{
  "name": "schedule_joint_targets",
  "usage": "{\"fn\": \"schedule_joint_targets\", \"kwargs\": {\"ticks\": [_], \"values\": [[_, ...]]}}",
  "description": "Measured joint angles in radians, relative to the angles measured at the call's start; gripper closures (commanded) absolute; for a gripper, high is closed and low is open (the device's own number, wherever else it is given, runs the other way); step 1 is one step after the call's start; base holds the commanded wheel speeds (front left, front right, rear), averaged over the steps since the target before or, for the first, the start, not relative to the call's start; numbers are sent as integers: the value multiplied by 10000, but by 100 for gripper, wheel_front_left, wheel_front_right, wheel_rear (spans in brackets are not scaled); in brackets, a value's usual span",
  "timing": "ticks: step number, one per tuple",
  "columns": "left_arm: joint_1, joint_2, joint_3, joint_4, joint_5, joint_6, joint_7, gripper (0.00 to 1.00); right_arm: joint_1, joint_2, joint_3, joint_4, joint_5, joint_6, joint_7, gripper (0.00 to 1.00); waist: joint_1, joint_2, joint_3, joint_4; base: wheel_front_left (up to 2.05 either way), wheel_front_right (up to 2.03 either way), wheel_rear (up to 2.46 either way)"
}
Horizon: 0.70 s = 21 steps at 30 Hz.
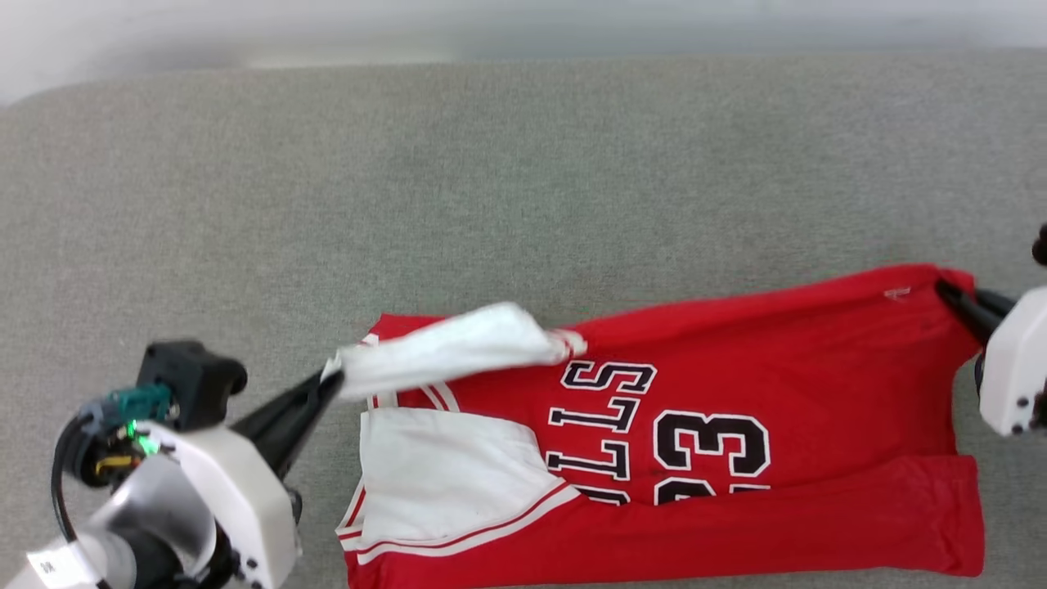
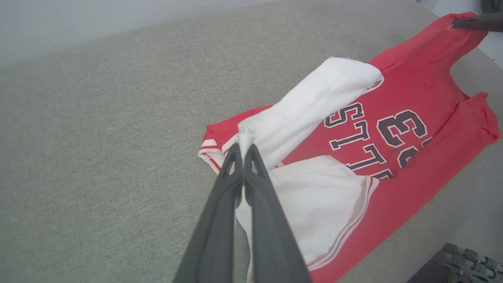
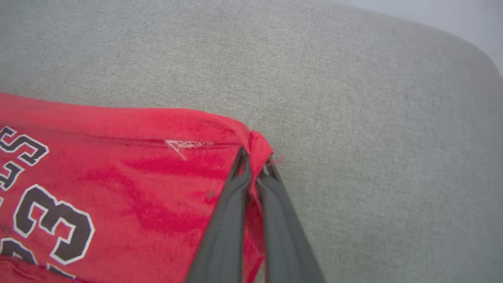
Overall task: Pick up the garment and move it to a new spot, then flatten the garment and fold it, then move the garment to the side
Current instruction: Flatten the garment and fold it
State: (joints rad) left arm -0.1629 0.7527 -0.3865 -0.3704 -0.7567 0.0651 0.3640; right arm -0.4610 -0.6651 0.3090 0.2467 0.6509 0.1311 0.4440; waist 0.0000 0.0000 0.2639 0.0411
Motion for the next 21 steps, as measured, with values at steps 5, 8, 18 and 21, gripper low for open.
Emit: {"fn": "schedule_joint_targets", "kwargs": {"ticks": [5, 8, 18, 21], "values": [[1165, 232, -23, -6, -236, 205, -50, 100, 1555, 288, -805, -842, -33, 0, -221, 100, -1, 0, -378, -140, 0, 0, 0], [1708, 288, -205, 167, -268, 276, -21, 100, 2496, 506, -1016, -1183, -79, 0, -196, 100, -1, 0, -483, -225, 0, 0, 0], [2220, -6, -972, 1386, -299, 98, 178, 100, 3661, 372, -397, -1392, -662, 0, -134, 100, -1, 0, -366, -354, 0, 0, 0], [2079, -82, -1179, 1818, -132, -2, 205, 100, 3643, 113, 35, -1315, -926, 0, -232, 100, 0, 0, -259, -357, 0, 0, 0]]}}
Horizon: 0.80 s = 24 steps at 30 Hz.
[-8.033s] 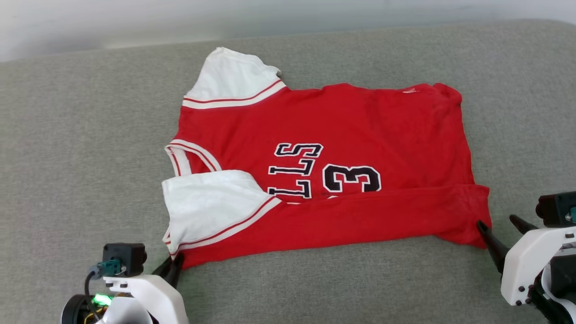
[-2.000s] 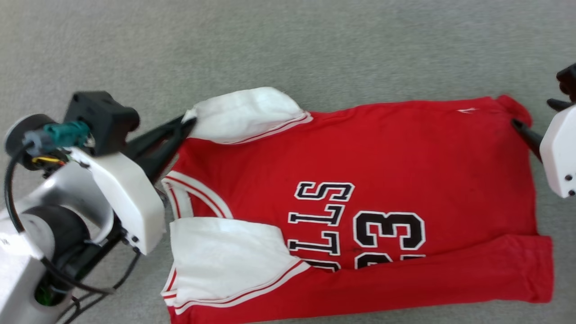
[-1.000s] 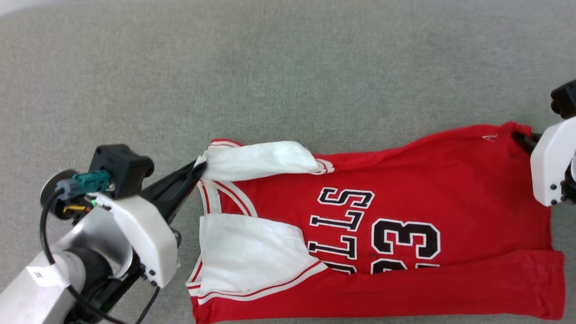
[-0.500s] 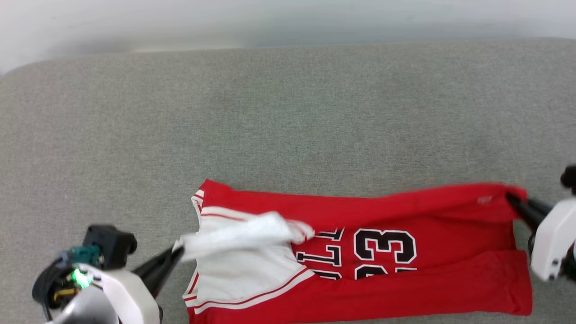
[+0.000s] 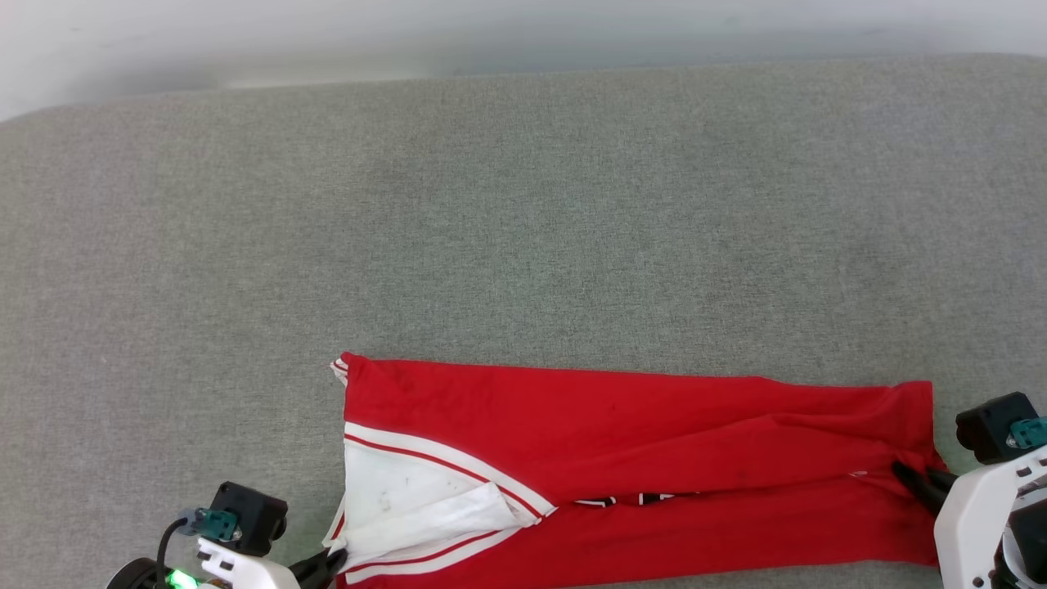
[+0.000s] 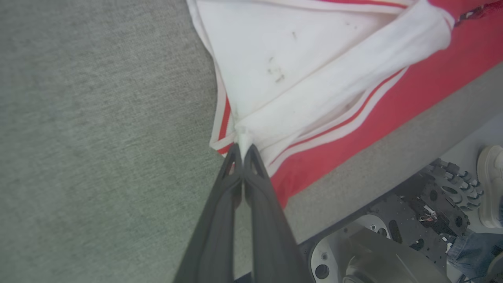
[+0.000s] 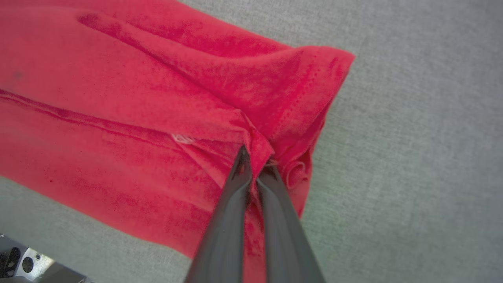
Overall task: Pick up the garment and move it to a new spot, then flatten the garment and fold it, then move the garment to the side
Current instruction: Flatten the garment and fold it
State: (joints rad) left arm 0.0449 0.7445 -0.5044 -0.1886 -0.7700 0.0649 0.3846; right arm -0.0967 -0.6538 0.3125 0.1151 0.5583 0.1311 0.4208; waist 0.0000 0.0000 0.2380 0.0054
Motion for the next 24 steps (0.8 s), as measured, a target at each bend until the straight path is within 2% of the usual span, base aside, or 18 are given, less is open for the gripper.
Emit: {"fn": "schedule_joint_targets", "kwargs": {"ticks": [9, 10, 11, 12, 20, 24], "values": [[-322, -441, -351, 895, 92, -359, -197, 100, -389, -291, 947, 562, -90, 0, -600, 100, 0, 0, 195, 39, 0, 0, 0], [-338, -477, -376, 951, 98, -385, -234, 88, -435, -320, 1018, 627, -54, 0, -637, 100, -1, 0, 194, 44, 0, 0, 0], [-347, -502, -405, 1003, 102, -403, -259, 49, -476, -326, 1064, 700, -12, 0, -679, 55, -1, 0, 181, 51, 0, 0, 0], [-361, -518, -426, 1057, 105, -441, -276, 0, -480, -324, 1087, 777, 84, -2, -686, 0, 0, 0, 153, 58, 0, 0, 0], [-321, -759, -232, 1014, 63, -460, -1026, 0, -574, -245, 899, 546, 771, 0, -589, 0, 1, 0, -341, 105, 0, 0, 0], [-302, -909, 265, 596, 12, -276, -1898, 0, -489, -257, 293, -6, 980, -2, -297, 0, 1, 0, -639, 114, 0, 0, 0]]}}
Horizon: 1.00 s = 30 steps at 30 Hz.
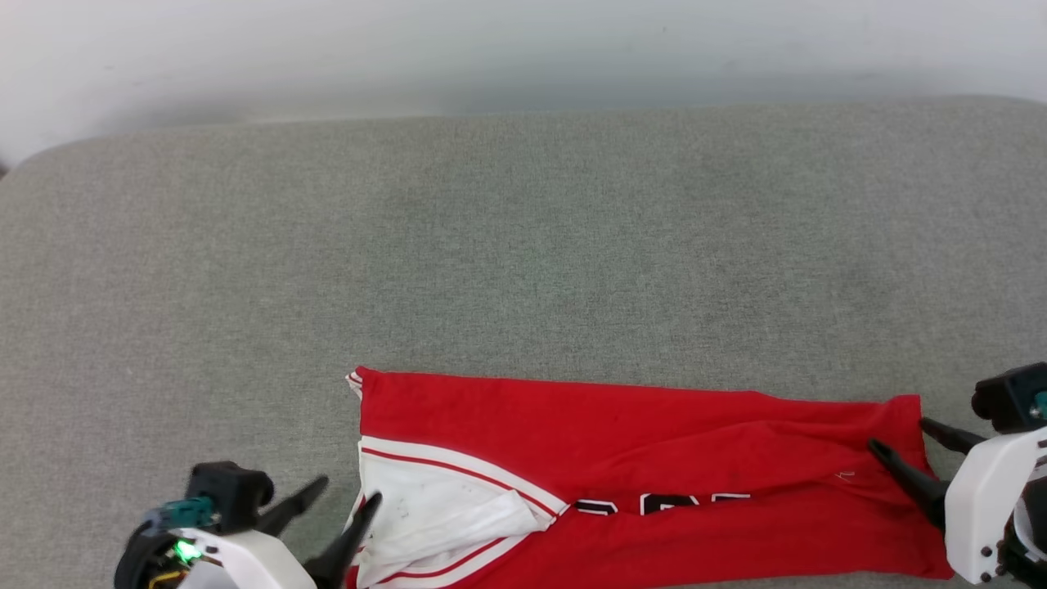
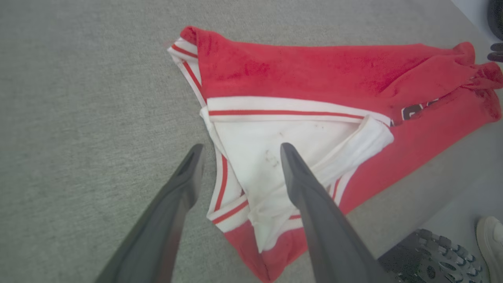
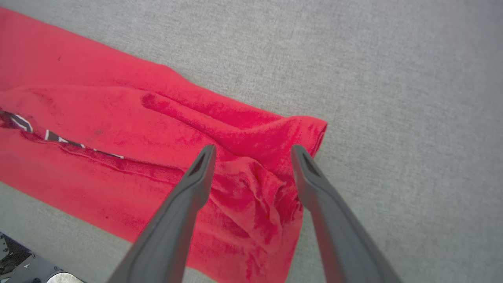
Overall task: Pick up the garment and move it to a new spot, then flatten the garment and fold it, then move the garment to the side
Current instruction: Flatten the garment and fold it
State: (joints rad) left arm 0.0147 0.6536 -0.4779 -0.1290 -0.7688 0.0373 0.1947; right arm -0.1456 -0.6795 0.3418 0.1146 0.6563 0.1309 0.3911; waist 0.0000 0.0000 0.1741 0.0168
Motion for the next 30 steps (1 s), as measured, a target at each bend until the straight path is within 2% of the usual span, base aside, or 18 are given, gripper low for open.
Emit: {"fn": "schedule_joint_targets", "kwargs": {"ticks": [3, 8, 12, 18, 20, 23, 30], "values": [[-3, -127, 479, -180, 192, 247, -949, 0, 174, 130, -616, -508, 150, 0, 328, 0, 0, 0, -161, -1, 0, 0, 0], [7, -683, 1252, -207, 437, 736, -2727, 0, 707, 752, -2040, -926, -107, 0, 1243, 0, 0, 0, -274, -39, 0, 0, 0], [29, -1302, 1720, -40, 667, 1149, -4079, 0, 1060, 1616, -3066, -1363, -201, 0, 1732, 0, 0, 0, -293, -26, 0, 0, 0], [0, -2031, 2360, 121, 2274, 1425, -4546, 0, 1582, 2792, -4370, -1480, -803, 0, 2184, 0, 0, 0, -262, 25, 0, 0, 0], [-51, -2173, 2592, -98, 3227, 1384, -4550, 0, 1701, 3020, -4738, -1419, -1112, 0, 2268, 0, 0, 0, -208, 52, 0, 0, 0], [-69, -2625, 2859, -368, 4069, 1135, -4562, 0, 1719, 3361, -5131, -1244, -1402, 0, 2364, 0, 0, 0, -102, 116, 0, 0, 0], [-76, -3317, 3494, -587, 4970, 376, -4575, 0, 1528, 4169, -5647, -644, -1298, 0, 2566, 0, 0, 0, 272, 287, 0, 0, 0]]}}
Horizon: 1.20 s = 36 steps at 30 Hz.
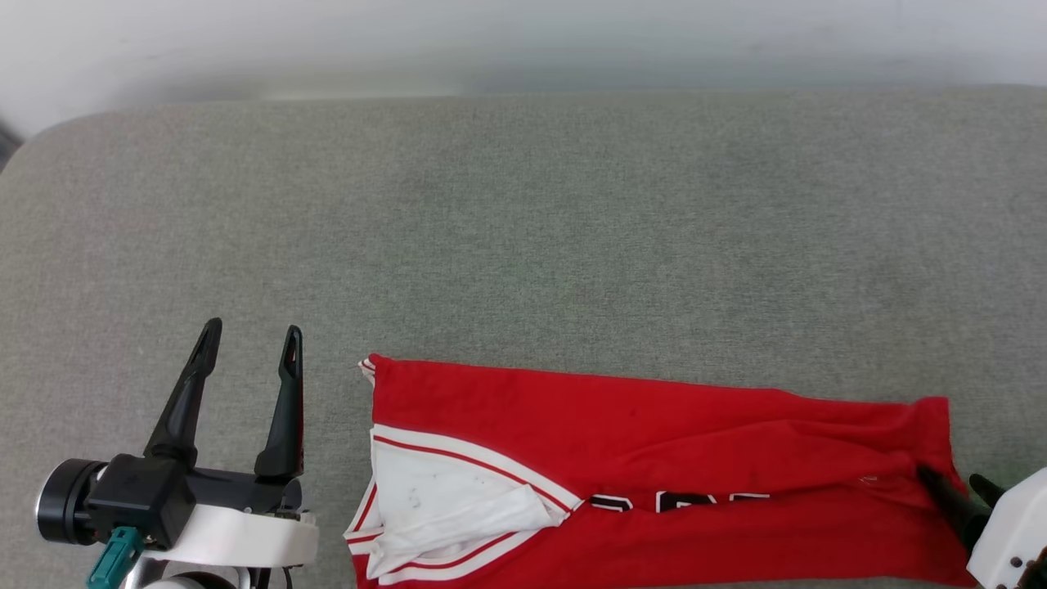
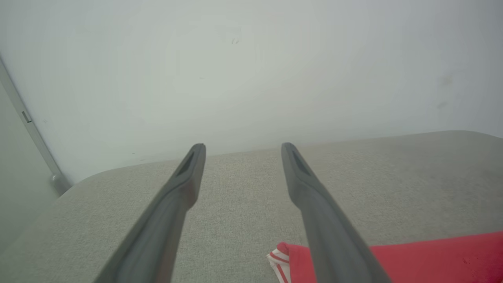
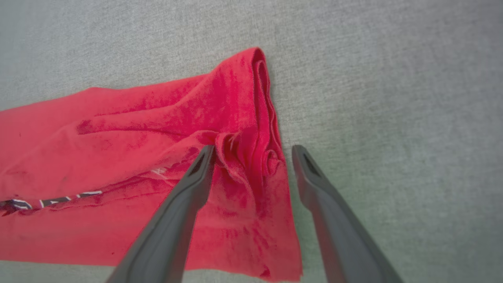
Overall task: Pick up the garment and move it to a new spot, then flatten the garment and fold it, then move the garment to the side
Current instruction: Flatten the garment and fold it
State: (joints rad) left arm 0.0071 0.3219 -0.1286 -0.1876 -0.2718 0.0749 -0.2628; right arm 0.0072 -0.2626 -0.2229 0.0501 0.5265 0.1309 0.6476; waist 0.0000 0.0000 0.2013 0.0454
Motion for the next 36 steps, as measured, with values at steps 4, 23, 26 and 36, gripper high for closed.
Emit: {"fn": "schedule_joint_targets", "kwargs": {"ticks": [4, 23, 26, 36], "values": [[-50, -326, 234, 69, 314, -428, 0, 0, -71, 69, -54, 616, -311, 2, -56, 0, 0, 0, 246, 141, 0, 0, 0], [-159, -1578, 1275, 1022, 1057, -1722, -2, 0, -441, -21, 886, 1584, 470, -35, -951, 100, -1, 0, 480, 397, 0, 0, 0], [-145, -1664, 1394, 1085, 1106, -1808, -2, 0, -439, -42, 828, 1666, 468, -12, -1124, 100, 0, 0, 352, 323, 0, 0, 0], [-110, -1799, 1559, 1154, 1214, -1971, -2, 0, -569, -621, -278, 2201, -25, 12, -1515, 100, 1, 0, 155, 61, 0, 0, 0]]}}
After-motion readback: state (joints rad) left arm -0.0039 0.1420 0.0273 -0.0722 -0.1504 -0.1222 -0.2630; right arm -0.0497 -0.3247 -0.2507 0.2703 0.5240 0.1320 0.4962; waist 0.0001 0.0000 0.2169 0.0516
